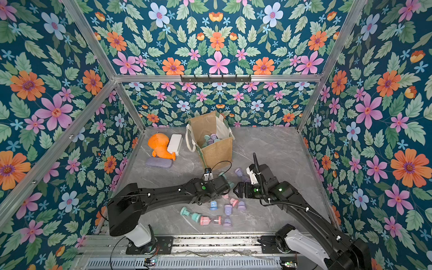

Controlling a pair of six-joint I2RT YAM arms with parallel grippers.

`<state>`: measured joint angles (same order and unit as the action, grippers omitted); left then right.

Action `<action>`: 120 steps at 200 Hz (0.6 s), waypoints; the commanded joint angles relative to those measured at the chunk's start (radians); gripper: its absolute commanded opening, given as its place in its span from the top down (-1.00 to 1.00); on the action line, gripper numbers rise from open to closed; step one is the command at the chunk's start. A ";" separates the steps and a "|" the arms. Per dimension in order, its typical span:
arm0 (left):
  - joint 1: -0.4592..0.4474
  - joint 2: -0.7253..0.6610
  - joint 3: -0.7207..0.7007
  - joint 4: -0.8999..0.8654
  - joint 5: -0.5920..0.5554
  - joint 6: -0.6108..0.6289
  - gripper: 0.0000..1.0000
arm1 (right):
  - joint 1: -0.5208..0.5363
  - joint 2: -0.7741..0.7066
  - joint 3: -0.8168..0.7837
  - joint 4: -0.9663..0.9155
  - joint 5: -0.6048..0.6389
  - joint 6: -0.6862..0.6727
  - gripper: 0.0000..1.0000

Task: Put the hourglass into the canvas bag
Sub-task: Pick up the hourglass from the center of the board.

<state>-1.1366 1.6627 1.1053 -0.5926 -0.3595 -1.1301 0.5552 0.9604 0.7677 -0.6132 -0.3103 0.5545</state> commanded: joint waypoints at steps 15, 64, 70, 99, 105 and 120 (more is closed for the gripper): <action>0.001 -0.041 0.041 -0.083 -0.089 0.012 0.21 | -0.001 -0.005 0.033 0.017 -0.023 0.013 -0.99; 0.011 -0.133 0.142 -0.176 -0.179 0.107 0.20 | 0.000 0.018 0.136 0.027 -0.048 0.012 -0.99; 0.015 -0.141 0.156 -0.188 -0.188 0.119 0.20 | 0.000 0.020 0.151 0.029 -0.049 0.011 -0.99; 0.035 -0.183 0.224 -0.192 -0.217 0.194 0.24 | 0.000 0.039 0.217 0.047 -0.051 0.007 -0.99; 0.041 -0.188 0.237 -0.181 -0.214 0.210 0.24 | 0.000 0.045 0.229 0.051 -0.050 0.007 -0.99; 0.055 -0.201 0.270 -0.150 -0.206 0.253 0.24 | 0.000 0.062 0.261 0.070 -0.054 0.007 -0.99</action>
<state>-1.0969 1.4788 1.3350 -0.7605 -0.5346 -0.9710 0.5545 1.0039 0.9901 -0.5922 -0.3553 0.5655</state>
